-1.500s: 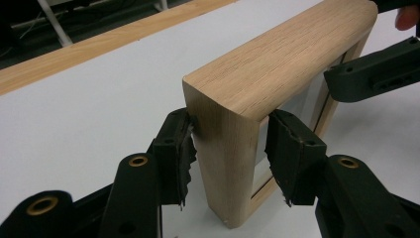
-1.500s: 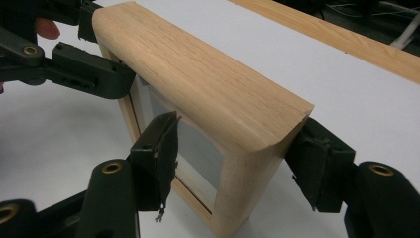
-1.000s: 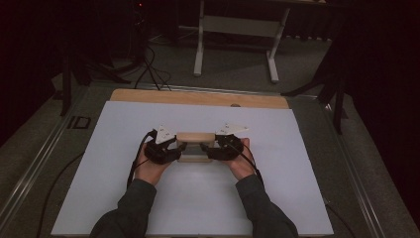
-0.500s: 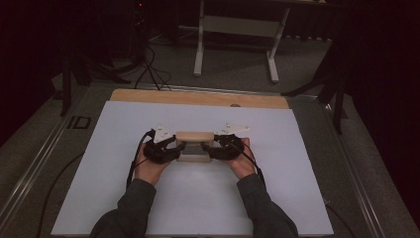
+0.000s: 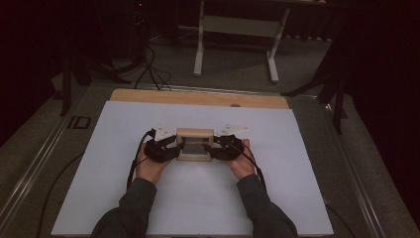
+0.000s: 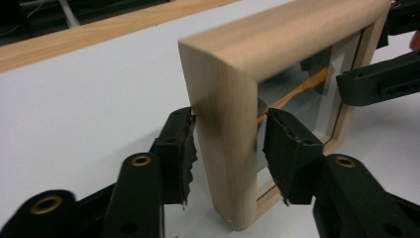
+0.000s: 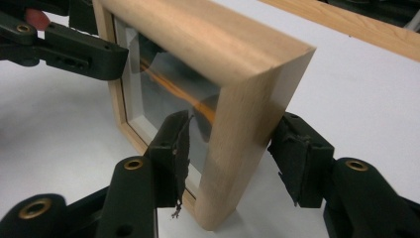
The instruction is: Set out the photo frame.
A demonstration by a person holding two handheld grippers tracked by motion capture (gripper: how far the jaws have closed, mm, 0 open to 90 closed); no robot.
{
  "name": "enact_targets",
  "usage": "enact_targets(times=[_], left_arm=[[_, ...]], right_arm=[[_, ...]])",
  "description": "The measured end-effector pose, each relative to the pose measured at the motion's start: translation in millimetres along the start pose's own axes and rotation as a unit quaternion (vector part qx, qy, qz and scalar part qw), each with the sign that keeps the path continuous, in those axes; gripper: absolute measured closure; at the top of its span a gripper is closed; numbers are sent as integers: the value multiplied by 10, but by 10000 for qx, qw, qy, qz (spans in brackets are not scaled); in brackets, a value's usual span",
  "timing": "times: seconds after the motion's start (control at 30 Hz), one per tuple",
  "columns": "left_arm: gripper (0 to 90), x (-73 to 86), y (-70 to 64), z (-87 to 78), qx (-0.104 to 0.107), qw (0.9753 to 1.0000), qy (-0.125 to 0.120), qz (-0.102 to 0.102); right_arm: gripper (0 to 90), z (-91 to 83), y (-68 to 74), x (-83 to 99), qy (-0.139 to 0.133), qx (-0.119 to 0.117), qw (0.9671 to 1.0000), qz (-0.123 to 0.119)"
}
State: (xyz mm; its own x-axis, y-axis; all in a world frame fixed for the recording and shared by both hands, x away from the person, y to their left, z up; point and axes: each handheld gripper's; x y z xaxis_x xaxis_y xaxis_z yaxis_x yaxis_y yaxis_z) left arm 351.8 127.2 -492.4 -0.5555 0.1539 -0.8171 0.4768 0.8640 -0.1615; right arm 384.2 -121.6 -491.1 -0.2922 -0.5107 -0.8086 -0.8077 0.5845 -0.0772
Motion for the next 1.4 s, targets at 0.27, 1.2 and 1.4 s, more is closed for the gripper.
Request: enact_targets(times=[0.27, 1.2, 1.4], left_arm=[[567, 23, 16, 68, -9, 9999, 107, -47], [556, 172, -25, 48, 138, 9987, 376, -330], [555, 192, -41, 35, 189, 9986, 401, -291]], right_arm=[[487, 47, -10, 24, 116, -4, 9999, 13], [494, 66, -55, 45, 144, -139, 9998, 27], [497, 36, -73, 57, 160, -146, 9998, 18]])
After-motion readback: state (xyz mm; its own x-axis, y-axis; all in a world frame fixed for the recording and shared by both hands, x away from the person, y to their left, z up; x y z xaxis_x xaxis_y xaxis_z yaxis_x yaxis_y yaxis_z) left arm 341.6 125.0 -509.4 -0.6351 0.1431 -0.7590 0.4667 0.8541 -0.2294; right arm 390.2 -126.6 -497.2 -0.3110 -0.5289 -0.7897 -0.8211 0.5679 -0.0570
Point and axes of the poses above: each handheld gripper's, and its own axes: z roughly forward along the jaws, x roughly out of its underside, y roughly to its left, and after that the axes turned 9 degrees about -z, right-handed
